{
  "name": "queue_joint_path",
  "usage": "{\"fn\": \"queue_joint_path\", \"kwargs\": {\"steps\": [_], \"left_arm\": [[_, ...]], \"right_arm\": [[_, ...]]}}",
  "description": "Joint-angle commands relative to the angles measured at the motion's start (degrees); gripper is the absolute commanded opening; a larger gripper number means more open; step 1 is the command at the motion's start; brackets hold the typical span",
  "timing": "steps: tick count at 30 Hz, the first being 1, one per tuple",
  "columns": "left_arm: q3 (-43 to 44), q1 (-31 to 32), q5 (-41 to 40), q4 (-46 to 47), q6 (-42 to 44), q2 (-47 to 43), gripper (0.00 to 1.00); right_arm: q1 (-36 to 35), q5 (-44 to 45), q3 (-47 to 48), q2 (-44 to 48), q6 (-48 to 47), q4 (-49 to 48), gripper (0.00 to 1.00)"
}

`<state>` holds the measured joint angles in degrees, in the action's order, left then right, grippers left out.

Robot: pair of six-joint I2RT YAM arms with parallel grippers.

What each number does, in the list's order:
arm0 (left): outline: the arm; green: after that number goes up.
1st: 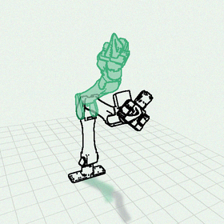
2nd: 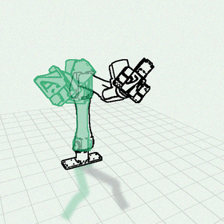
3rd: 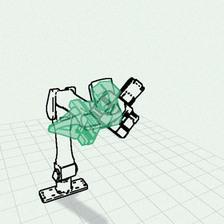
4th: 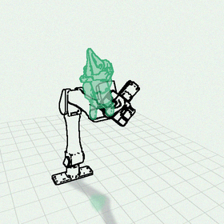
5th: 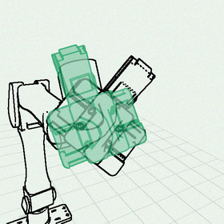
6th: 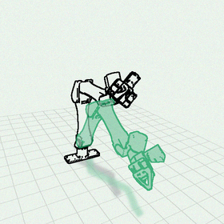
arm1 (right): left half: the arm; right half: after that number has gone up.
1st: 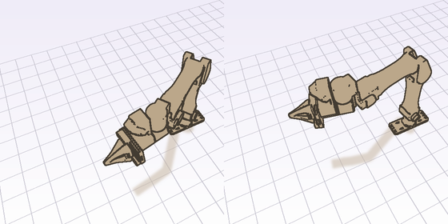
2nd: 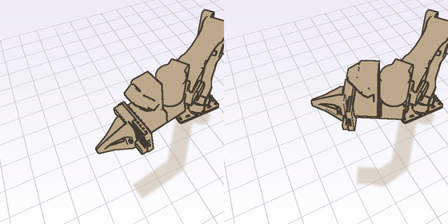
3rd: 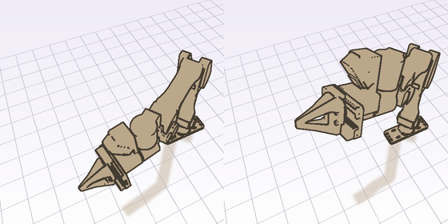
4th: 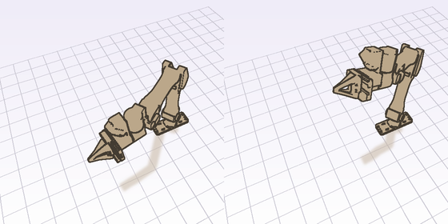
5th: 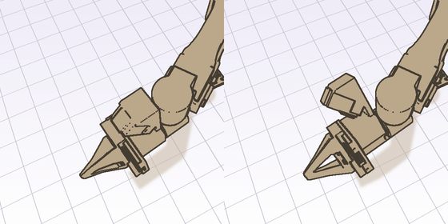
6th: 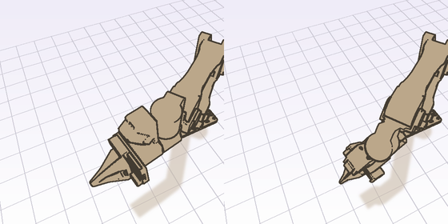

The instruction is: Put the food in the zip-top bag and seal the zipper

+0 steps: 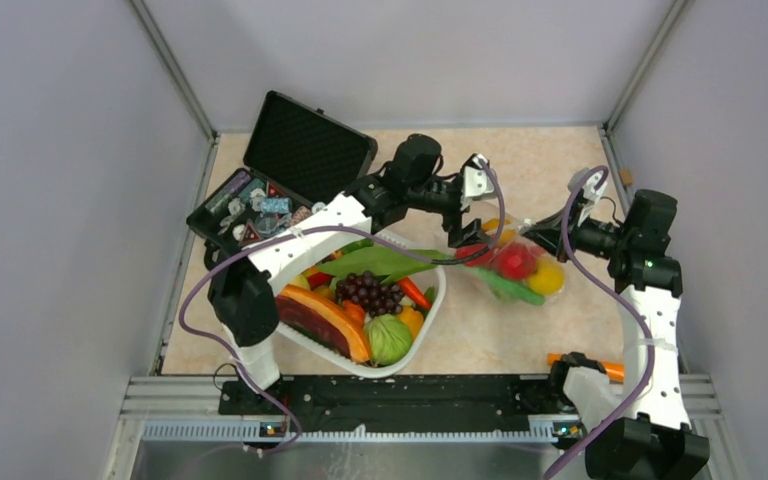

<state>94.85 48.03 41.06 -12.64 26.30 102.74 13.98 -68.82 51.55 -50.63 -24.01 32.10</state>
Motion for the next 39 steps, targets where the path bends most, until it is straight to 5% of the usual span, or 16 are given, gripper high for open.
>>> {"fn": "queue_joint_path", "kwargs": {"steps": [1, 13, 25, 27, 29, 30, 39], "left_arm": [[1.07, -0.22, 4.65, -1.54, -0.57, -0.54, 0.99], [5.15, -0.26, -0.53, -4.82, -1.37, 4.6, 0.97], [6.01, -0.25, -3.27, -5.97, -2.48, 4.24, 0.48], [6.09, -0.26, -3.73, -5.91, -2.49, 4.3, 0.55], [6.2, -0.28, -4.0, -5.79, -2.4, 4.38, 0.94], [6.23, -0.29, -3.97, -5.43, -2.59, 4.4, 0.98], [4.26, -0.39, -4.14, 0.11, -3.62, 0.94, 0.99]], "right_arm": [[-0.63, -1.33, 2.34, 1.01, -0.08, -2.8, 0.0], [-0.64, -3.34, 1.4, 2.38, 0.43, -4.5, 0.0], [-0.62, -2.28, 1.27, 1.17, -0.85, -4.03, 0.0], [-0.62, -2.99, 1.12, 1.15, -1.14, -4.03, 0.0], [-0.62, -3.72, 1.08, 1.21, -1.42, -3.86, 0.0], [-0.67, -4.06, 1.14, 1.27, -1.54, -3.75, 0.0], [-1.4, -6.57, 1.18, 1.6, -3.54, -2.06, 0.0]]}}
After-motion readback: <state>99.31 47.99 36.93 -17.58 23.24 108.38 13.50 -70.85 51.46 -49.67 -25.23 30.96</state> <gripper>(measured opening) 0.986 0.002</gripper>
